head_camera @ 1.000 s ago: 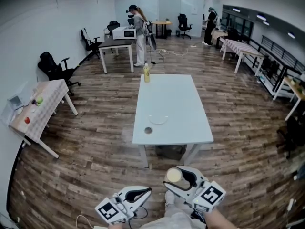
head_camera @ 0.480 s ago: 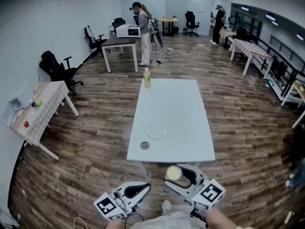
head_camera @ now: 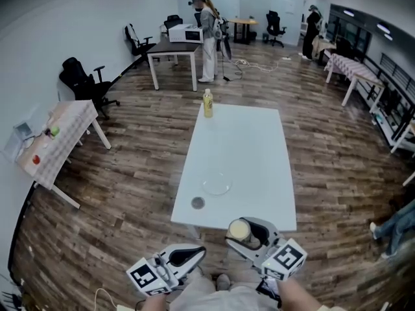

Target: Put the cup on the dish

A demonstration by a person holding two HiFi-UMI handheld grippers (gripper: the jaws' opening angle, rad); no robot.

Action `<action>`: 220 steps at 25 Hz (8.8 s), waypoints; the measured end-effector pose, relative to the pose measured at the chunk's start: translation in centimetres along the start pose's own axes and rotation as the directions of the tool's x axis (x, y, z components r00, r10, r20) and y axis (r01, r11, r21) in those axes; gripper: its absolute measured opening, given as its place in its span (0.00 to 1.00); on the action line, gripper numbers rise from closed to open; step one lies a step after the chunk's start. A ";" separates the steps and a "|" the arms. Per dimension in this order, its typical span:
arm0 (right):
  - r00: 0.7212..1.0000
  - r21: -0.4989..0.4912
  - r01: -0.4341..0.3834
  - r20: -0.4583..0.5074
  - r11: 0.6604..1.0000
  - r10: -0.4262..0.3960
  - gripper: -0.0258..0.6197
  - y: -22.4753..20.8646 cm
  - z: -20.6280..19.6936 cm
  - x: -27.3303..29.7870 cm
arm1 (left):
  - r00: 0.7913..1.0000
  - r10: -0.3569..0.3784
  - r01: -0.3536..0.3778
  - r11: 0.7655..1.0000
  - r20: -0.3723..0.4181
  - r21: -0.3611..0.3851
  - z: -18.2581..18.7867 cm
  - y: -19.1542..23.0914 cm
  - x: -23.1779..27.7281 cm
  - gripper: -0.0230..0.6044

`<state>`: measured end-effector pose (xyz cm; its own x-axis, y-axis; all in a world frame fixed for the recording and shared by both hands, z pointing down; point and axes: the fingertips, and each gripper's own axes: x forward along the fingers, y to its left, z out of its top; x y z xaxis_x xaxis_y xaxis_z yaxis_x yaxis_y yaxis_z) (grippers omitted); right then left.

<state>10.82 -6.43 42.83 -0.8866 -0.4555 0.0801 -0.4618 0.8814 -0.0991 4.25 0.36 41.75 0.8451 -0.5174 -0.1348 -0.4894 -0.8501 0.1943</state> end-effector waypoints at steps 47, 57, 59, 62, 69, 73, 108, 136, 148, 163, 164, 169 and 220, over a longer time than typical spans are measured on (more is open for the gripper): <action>0.965 0.076 0.260 -0.065 0.963 -0.255 0.47 -17.8 -5.8 16.4 | 0.975 -0.219 0.213 0.972 -0.043 -0.101 -0.1 23.2 2.6 0.04; 0.956 0.075 0.276 -0.122 0.958 -0.266 0.47 -20.9 -10.8 19.0 | 0.972 -0.227 0.218 0.967 -0.061 -0.130 -1.7 23.4 3.3 0.04; 0.954 0.078 0.282 -0.129 0.956 -0.270 0.47 -21.5 -11.5 19.5 | 0.971 -0.225 0.214 0.967 -0.074 -0.137 -2.1 23.7 3.2 0.04; 0.949 0.082 0.291 -0.149 0.953 -0.277 0.47 -22.2 -12.6 20.3 | 0.973 -0.216 0.203 0.968 -0.080 -0.146 -2.5 24.6 3.1 0.04; 0.937 0.098 0.310 -0.202 0.946 -0.286 0.47 -23.8 -15.3 20.6 | 0.980 -0.184 0.165 0.964 -0.076 -0.207 -4.5 26.9 4.6 0.04; 0.928 0.117 0.320 -0.240 0.940 -0.285 0.47 -24.3 -17.4 21.4 | 0.981 -0.179 0.155 0.959 -0.081 -0.236 -5.9 28.1 5.1 0.04; 0.883 0.053 0.367 -0.334 0.929 -0.330 0.47 -25.8 -22.9 22.2 | 0.974 -0.187 0.145 0.948 -0.128 -0.283 -8.4 27.9 5.7 0.04; 0.889 0.023 0.400 -0.251 0.916 -0.382 0.48 -24.2 -18.3 18.9 | 0.972 -0.203 0.170 0.954 -0.115 -0.248 -7.0 27.3 6.1 0.04; 0.908 0.017 0.393 -0.164 0.919 -0.385 0.40 -21.7 -13.5 16.5 | 0.973 -0.208 0.182 0.959 -0.103 -0.218 -5.7 26.7 6.2 0.04; 0.920 -0.031 0.383 -0.079 0.923 -0.384 0.10 -18.4 -8.2 14.6 | 0.973 -0.209 0.191 0.966 -0.093 -0.176 -4.1 26.5 5.8 0.04; 0.921 -0.034 0.381 -0.076 0.924 -0.382 0.10 -18.2 -8.0 14.5 | 0.973 -0.211 0.193 0.966 -0.091 -0.173 -4.0 26.4 5.9 0.04; 0.924 -0.052 0.375 -0.063 0.926 -0.378 0.10 -17.1 -6.9 13.9 | 0.969 -0.231 0.217 0.965 -0.086 -0.148 -3.1 25.6 5.9 0.04; 0.940 -0.078 0.339 -0.012 0.938 -0.341 0.09 -11.2 -1.8 13.1 | 0.948 -0.292 0.289 0.956 -0.122 -0.045 -0.5 21.7 5.9 0.04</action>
<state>4.44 -22.04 46.74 -0.6757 -0.7272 0.1209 -0.7316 0.6817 0.0114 -1.31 -21.06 45.70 0.9709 -0.2302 -0.0659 -0.2142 -0.9580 0.1907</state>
